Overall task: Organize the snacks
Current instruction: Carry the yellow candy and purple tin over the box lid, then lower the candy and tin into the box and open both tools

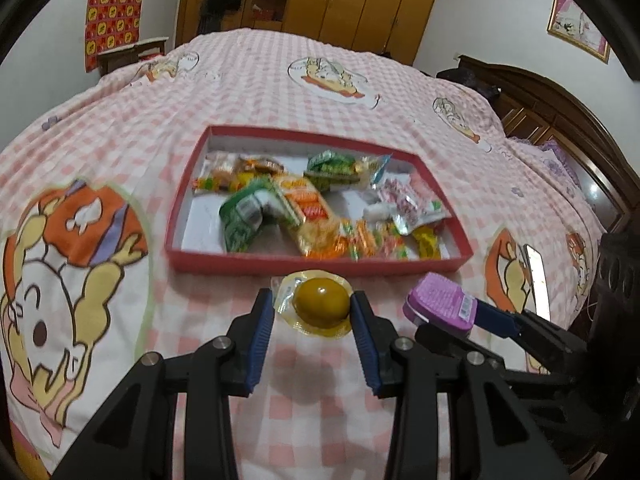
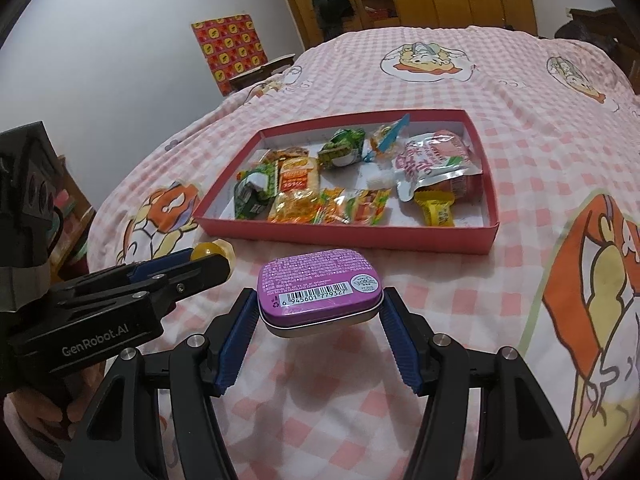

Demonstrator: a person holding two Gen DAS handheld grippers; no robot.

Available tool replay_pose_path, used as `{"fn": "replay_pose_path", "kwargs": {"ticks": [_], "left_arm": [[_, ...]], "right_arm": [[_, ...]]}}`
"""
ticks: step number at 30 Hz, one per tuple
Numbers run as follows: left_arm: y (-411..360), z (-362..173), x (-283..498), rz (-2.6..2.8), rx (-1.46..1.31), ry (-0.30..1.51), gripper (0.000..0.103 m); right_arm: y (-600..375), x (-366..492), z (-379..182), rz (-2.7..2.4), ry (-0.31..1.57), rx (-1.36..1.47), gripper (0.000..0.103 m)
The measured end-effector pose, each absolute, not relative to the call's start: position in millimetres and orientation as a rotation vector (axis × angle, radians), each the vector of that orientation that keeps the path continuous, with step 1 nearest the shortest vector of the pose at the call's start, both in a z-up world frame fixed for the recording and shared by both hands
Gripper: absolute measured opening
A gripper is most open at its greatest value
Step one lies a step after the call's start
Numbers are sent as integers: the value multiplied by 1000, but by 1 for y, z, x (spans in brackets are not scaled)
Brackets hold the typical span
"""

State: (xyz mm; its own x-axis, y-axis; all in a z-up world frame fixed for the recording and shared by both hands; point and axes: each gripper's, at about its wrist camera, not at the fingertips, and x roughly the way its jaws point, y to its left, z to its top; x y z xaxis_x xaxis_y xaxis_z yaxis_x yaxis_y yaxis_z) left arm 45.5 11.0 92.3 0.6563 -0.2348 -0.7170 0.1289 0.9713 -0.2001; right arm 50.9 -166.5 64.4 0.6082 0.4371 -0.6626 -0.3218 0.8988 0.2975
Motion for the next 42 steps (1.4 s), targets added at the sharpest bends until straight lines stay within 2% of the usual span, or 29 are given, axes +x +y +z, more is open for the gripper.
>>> {"fn": "replay_pose_path", "kwargs": {"ticks": [30, 42], "left_arm": [[-5, 124, 119, -187, -46, 759, 41], [-9, 105, 170, -193, -44, 797, 41]], "right_arm": [[-181, 131, 95, 362, 799, 147, 63], [-179, 157, 98, 346, 795, 134, 63]]}}
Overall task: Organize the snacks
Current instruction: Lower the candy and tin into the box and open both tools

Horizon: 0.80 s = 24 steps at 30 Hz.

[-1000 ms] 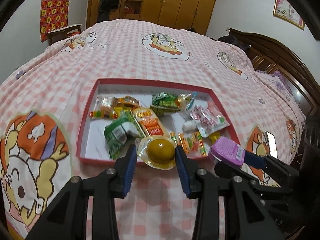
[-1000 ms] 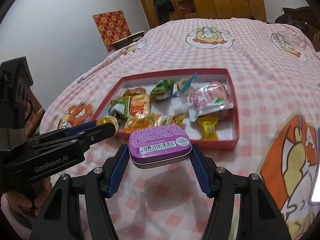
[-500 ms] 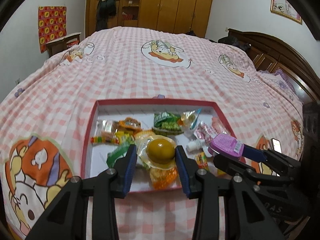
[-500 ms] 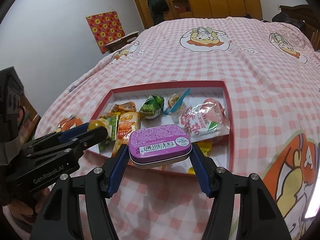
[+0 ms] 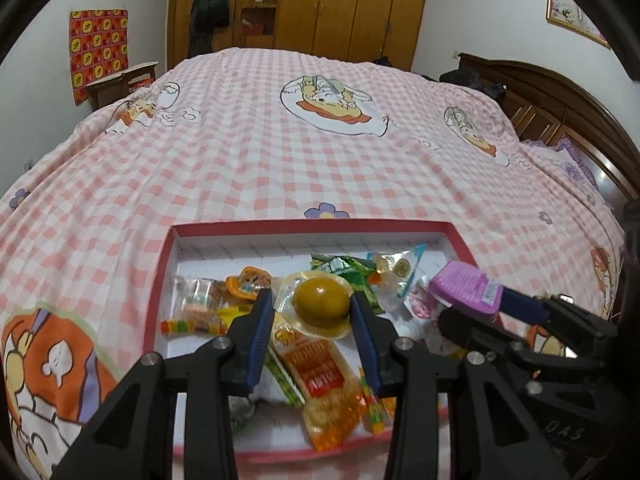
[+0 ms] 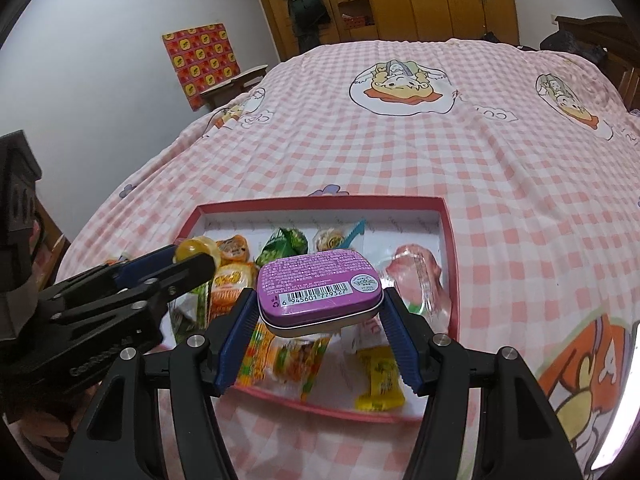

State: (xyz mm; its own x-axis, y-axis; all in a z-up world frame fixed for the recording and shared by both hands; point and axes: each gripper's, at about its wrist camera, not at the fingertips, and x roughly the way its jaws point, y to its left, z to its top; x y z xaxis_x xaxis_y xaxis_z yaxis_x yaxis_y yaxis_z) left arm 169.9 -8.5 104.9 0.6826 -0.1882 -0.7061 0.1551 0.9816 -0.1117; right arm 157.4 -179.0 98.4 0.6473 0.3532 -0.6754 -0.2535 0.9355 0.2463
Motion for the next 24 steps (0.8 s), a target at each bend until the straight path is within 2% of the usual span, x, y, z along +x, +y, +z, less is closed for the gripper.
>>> {"fn": "replay_pose_path", "kwargs": {"ticks": [24], "left_arm": [[-2, 69, 224, -129, -38, 805, 41]], "right_arm": [[-190, 233, 61, 251, 834, 110, 63]]}}
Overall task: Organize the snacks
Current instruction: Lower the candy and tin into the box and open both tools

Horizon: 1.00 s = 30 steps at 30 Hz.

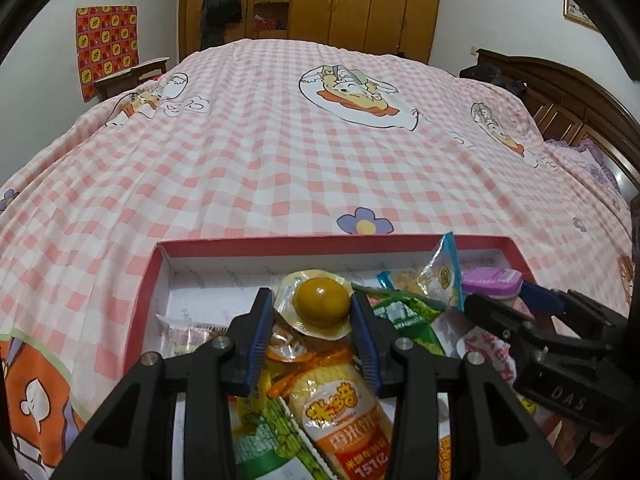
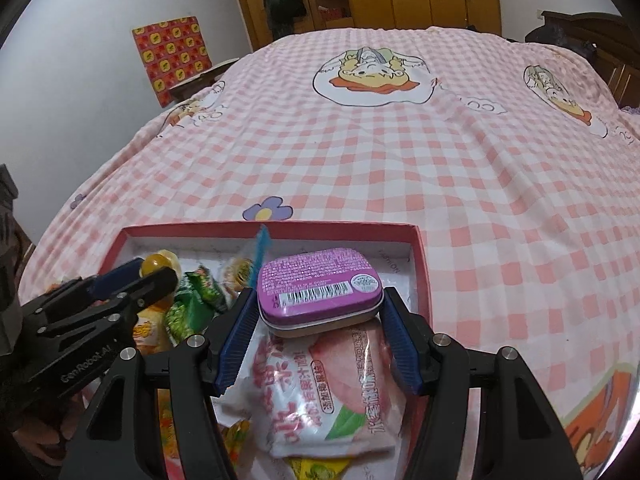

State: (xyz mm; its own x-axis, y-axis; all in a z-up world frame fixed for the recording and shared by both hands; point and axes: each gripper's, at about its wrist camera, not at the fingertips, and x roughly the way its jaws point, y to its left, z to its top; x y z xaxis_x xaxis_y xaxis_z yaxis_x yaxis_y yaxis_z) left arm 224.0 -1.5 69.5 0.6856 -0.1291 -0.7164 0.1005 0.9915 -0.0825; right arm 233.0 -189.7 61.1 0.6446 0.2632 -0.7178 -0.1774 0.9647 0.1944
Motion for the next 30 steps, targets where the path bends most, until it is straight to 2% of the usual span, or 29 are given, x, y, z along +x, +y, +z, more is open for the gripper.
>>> {"fn": "replay_pose_path", "kwargs": {"ticks": [5, 9, 14, 17, 19, 24, 30], "left_arm": [[-1, 69, 226, -125, -44, 811, 42], [1, 69, 226, -102, -45, 820, 53], [6, 73, 222, -100, -79, 826, 57], [8, 78, 217, -93, -98, 828, 68], [8, 82, 211, -92, -98, 818, 71], [6, 92, 193, -89, -59, 785, 80], [6, 105, 168, -77, -40, 761, 83]], "right_arm": [[-183, 233, 58, 264, 828, 81, 63], [-182, 232, 57, 270, 830, 85, 63], [-184, 229, 61, 277, 809, 102, 64], [-184, 224, 67, 282, 794, 107, 65], [-184, 221, 70, 293, 781, 116, 70], [-183, 210, 79, 318, 751, 142, 74], [-181, 191, 88, 329, 727, 159, 77]]}}
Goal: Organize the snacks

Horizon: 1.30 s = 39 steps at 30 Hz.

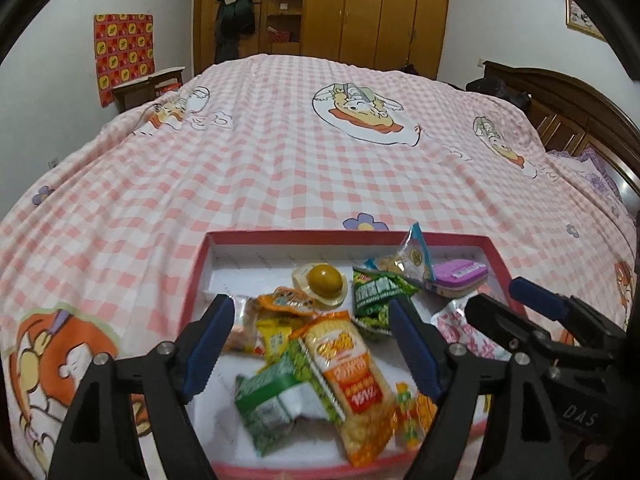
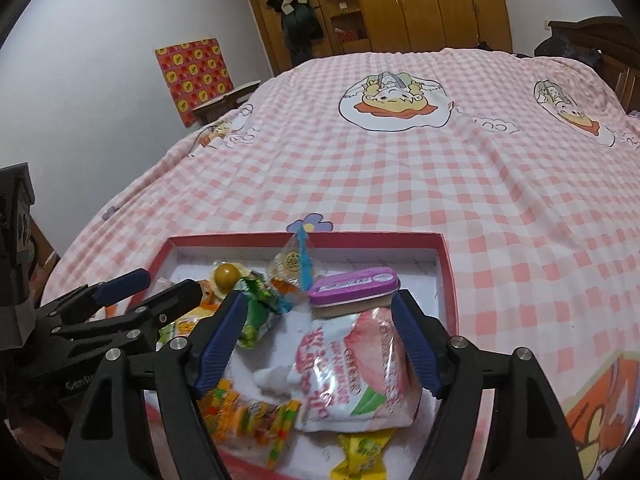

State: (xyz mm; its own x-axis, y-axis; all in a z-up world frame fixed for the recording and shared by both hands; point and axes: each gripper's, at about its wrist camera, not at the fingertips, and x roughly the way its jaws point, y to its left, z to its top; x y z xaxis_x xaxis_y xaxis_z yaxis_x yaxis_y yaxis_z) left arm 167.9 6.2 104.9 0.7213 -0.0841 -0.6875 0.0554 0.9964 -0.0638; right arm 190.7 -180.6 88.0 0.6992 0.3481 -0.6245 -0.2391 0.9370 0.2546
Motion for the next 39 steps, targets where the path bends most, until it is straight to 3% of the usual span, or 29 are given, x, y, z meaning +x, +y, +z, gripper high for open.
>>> {"fn": "replay_pose_path", "kwargs": {"ticks": [4, 20, 39], "left_arm": [[9, 111, 149, -62, -41, 759, 83], [19, 96, 71, 1, -93, 792, 83], [7, 33, 72, 42, -38, 912, 83]], "right_arm": [[-179, 177, 92, 333, 717, 154, 84], [-178, 101, 87, 381, 719, 159, 84], [-186, 89, 28, 219, 840, 86, 84]]}}
